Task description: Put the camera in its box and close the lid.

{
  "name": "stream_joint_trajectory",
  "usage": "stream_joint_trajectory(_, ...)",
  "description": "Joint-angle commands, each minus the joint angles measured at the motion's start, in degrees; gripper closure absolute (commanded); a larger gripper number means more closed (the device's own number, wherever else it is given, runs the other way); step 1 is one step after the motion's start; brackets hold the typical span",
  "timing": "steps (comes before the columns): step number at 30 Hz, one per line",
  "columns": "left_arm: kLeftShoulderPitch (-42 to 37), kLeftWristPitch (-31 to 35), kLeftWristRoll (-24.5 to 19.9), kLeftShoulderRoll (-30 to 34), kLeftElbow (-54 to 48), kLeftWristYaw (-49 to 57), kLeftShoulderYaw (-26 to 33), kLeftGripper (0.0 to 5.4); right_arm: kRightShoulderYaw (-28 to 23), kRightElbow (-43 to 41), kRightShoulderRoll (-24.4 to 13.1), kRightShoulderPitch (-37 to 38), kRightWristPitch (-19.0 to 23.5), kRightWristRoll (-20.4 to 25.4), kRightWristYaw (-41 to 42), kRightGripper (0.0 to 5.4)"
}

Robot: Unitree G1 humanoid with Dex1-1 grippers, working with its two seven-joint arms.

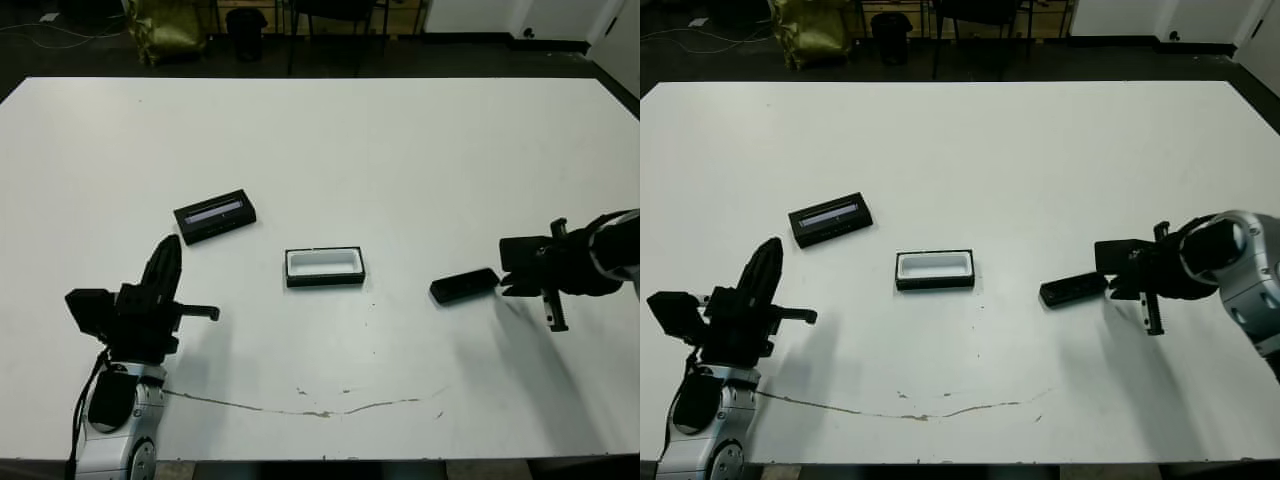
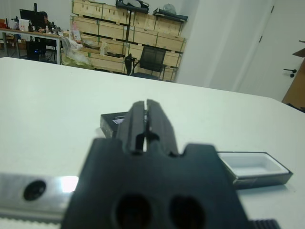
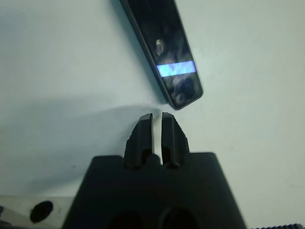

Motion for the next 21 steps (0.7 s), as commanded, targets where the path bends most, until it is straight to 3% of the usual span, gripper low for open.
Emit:
stream_joint_trajectory(1,0.7,0.5,0.1,0.4,0.8,0.1,0.1,5.38,1.4,6.1,2.1,-0.4,-3.1,-0.9,-1.0,5.4)
stream_joint_trajectory(6,0.7,0.3,0.2,0.5,0.9,0.0,0.1,5.38,2.6,22.5,6.1,-3.6,-11.6,-1.7,-3.6,5.4)
stream_joint_trajectory(10,0.4,-0.3,-0.1,0.6,1.7,-0.6,0.2,5.38,2.7,27.2,7.1,-5.4,-14.9,-1.4,-3.0,5.4)
stream_joint_trajectory(14,0.4,0.3,0.4,0.2,1.0,0.1,-0.1,5.38,2.5,23.9,6.4,-5.2,-14.0,-1.8,-2.6,5.4)
stream_joint_trajectory(21,0.3,1.2,0.1,0.5,0.3,0.4,-0.5,5.38,2.2,10.0,4.4,-3.7,-8.1,-2.7,0.4,5.4)
